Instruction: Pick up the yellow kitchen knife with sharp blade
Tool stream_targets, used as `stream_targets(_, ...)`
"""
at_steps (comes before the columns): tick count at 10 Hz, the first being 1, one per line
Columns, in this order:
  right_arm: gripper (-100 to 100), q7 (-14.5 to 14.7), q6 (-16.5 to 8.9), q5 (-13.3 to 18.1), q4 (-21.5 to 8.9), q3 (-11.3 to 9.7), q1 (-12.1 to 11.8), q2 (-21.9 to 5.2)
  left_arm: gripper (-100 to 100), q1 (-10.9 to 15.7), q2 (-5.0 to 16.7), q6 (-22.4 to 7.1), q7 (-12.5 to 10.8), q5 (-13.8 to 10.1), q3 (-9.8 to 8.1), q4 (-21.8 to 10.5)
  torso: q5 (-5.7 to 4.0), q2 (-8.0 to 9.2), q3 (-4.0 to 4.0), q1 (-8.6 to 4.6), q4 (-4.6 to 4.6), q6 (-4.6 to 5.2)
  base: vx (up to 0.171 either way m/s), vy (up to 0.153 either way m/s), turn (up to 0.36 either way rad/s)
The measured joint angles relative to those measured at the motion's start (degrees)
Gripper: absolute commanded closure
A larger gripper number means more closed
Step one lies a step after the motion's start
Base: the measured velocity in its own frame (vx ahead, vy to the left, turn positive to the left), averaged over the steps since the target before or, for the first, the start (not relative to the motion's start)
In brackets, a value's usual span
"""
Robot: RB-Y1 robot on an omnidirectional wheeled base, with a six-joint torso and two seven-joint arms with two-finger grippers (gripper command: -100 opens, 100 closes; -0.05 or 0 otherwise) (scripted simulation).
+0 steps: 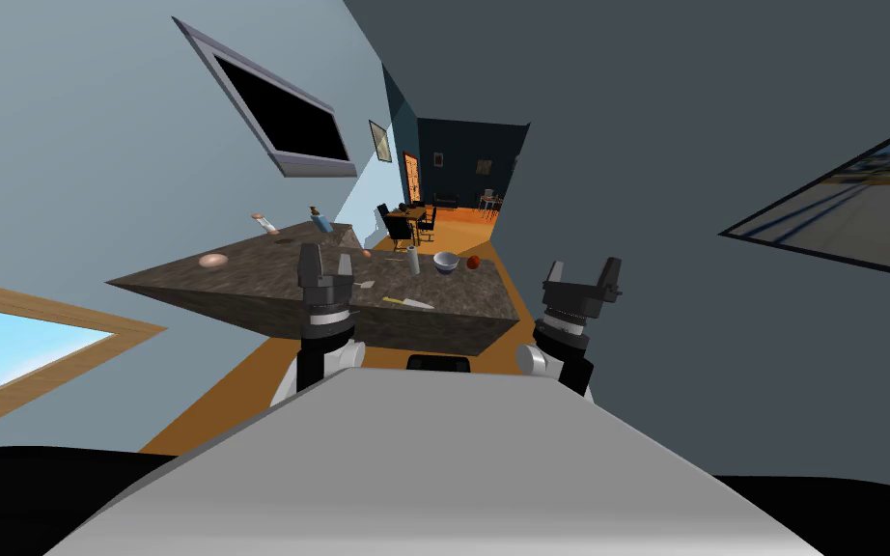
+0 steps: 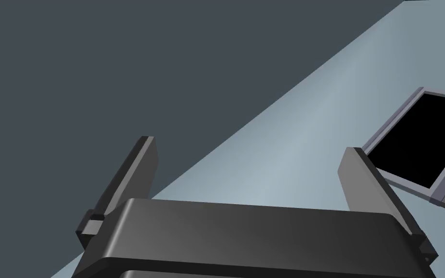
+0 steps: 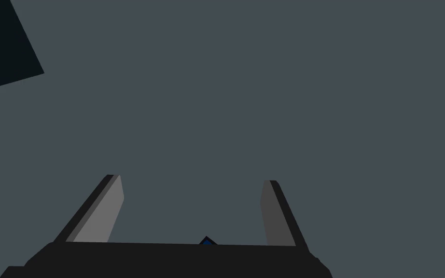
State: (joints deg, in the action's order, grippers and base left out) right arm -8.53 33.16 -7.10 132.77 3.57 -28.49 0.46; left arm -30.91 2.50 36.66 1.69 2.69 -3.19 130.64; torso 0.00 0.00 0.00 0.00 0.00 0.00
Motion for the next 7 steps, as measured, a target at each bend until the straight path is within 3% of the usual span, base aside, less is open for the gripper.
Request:
stream_targets(4, 0, 0.0, 0.0, 0.0, 0.0, 0.0, 0.0, 0.0, -100, -0.3, 3.2, -4.4, -0.4, 0.3, 1.14, -0.8, 0.03, 0.02, 0.01, 0.11, 0.00, 0.01, -0.008, 0.025, -0.036)
stream_targets(7, 0, 0.0, 0.0, 0.0, 0.0, 0.0, 0.0, 0.0, -100, -0.2, 4.5, -9.5, -0.8, 0.7, 2.21, -1.6, 0.03, 0.03, 0.01, 0.14, 0.00, 0.00, -0.008, 0.031, -0.035)
